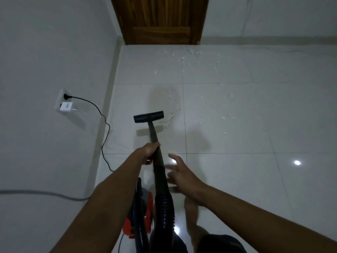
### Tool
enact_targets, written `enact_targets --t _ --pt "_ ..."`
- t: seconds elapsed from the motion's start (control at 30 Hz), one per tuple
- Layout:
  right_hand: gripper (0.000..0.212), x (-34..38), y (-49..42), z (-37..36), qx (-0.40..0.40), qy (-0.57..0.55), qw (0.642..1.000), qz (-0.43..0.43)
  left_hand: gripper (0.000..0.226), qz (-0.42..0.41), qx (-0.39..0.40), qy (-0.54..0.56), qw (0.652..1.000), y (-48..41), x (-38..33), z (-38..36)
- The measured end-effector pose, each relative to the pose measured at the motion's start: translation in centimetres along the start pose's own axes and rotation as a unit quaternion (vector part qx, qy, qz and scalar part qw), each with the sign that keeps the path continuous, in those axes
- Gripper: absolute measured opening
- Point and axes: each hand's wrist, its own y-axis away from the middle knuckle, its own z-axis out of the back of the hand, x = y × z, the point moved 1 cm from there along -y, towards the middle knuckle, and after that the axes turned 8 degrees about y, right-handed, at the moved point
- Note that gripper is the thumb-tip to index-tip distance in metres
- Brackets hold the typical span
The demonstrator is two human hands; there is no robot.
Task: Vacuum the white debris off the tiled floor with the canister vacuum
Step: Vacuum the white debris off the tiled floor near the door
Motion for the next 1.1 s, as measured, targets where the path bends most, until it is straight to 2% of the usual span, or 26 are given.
enact_targets --t 0.03,0.07,0.13,0.2,0.33,0.5,0.57,0.7,0.83,0.93,1.1 --pt "0.047 0.6 0.6 -1.1 0.025 -0.113 0.989 -0.088 0.043 -0.005 -0.001 0.000 1.000 -0.1 -0.1 0.3" --pt "0.047 1.1 1.0 -2.4 0.053 -0.184 0.972 -0.136 0.043 -0.012 -0.001 0.001 1.000 -0.1 -0.2 0.7" --pt "0.054 2.2 1.2 -4.7 0.073 -0.229 0.957 -0.165 0.044 -0.026 0.002 0.017 1.000 -0.2 -0.7 1.4" --pt "0.061 2.6 0.6 -6.8 0.026 -0.196 0.968 -0.156 0.045 -0.032 0.009 0.045 0.998 -0.3 -1.1 2.4" --pt "0.054 2.6 -1.2 -8.1 -0.034 -0.158 0.976 -0.148 0.033 -0.014 0.055 0.169 0.984 0.2 -0.8 2.7" --pt "0.053 2.2 -0.8 -9.6 -0.040 -0.165 0.975 -0.145 0.024 -0.039 0.051 0.231 0.971 -0.5 0.3 2.0" --pt "0.056 1.7 0.4 -10.6 -0.035 -0.164 0.976 -0.136 0.029 -0.042 0.047 0.232 0.971 -0.8 0.3 2.2" --pt "0.049 0.2 0.7 -10.7 -0.076 -0.104 0.985 -0.117 0.039 -0.042 0.079 0.228 0.970 0.1 1.6 1.3" --pt "0.064 -1.6 -0.1 -10.5 -0.101 -0.051 0.987 -0.112 0.050 -0.043 0.100 0.201 0.973 0.7 3.4 -0.2" --pt "0.071 -3.4 0.1 -10.9 -0.106 -0.033 0.989 -0.100 0.065 -0.059 0.110 0.137 0.983 0.6 4.7 -0.7" --pt "0.074 -6.3 0.5 -11.2 -0.128 -0.033 0.987 -0.089 0.062 -0.104 0.084 0.089 0.987 0.8 7.1 -2.4"
